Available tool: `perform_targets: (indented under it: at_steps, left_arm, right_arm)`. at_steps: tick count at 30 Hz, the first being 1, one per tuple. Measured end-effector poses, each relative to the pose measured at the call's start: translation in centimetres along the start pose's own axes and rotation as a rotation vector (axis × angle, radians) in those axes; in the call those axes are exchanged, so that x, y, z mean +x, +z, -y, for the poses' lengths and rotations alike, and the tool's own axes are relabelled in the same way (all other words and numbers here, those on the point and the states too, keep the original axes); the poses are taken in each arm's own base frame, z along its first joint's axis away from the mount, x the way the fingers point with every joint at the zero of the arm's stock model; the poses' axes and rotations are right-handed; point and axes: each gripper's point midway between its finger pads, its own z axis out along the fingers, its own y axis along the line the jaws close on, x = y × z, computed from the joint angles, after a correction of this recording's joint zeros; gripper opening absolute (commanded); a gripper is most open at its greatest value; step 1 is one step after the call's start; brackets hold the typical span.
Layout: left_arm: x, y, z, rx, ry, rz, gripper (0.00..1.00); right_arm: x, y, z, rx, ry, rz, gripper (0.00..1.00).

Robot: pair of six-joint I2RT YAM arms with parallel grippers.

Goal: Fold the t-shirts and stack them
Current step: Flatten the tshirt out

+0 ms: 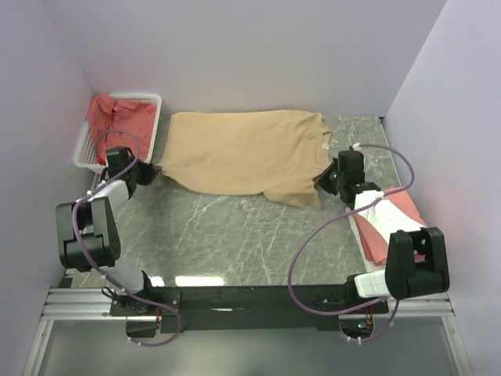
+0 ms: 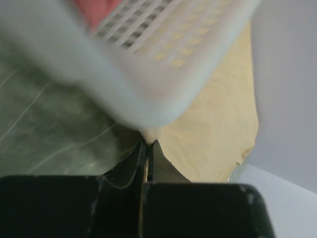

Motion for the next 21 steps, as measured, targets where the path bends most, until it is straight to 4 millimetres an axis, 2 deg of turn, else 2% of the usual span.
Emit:
perform_targets:
  at_steps: [4, 7, 9, 12, 15, 21]
  left_arm:
    - [1.5, -1.2, -2.6, -0.057, -0.019, -0.013, 0.01]
    - [1.6, -2.4, -3.3, -0.083, -0.020, 0.006, 0.01]
    - [1.4, -3.2, -3.5, -0.103, -0.018, 0.021, 0.01]
    - [1.1, -4.4, -3.8, -0.135, -0.008, 0.046, 0.01]
    - [1.2, -5.6, -4.3, -0.161, 0.003, 0.060, 0.01]
    - [2.8, -7.4, -7.5, -0.235, 0.012, 0.044, 0.01]
  right_arm:
    - [4.1, 0.8, 3.3, 0.067, 0.018, -0.114, 0.00]
    - [6.7, 0.5, 5.8, 0.116, 0.034, -0.180, 0.00]
    - [7.6, 0.2, 6.9, 0.142, 0.045, -0.207, 0.00]
    - [8.2, -0.7, 7.6, 0.155, 0.051, -0.221, 0.00]
    - [7.9, -2.1, 7.2, 0.130, 0.044, -0.196, 0.00]
    - [7.9, -4.7, 7.0, 0.090, 0.034, -0.154, 0.00]
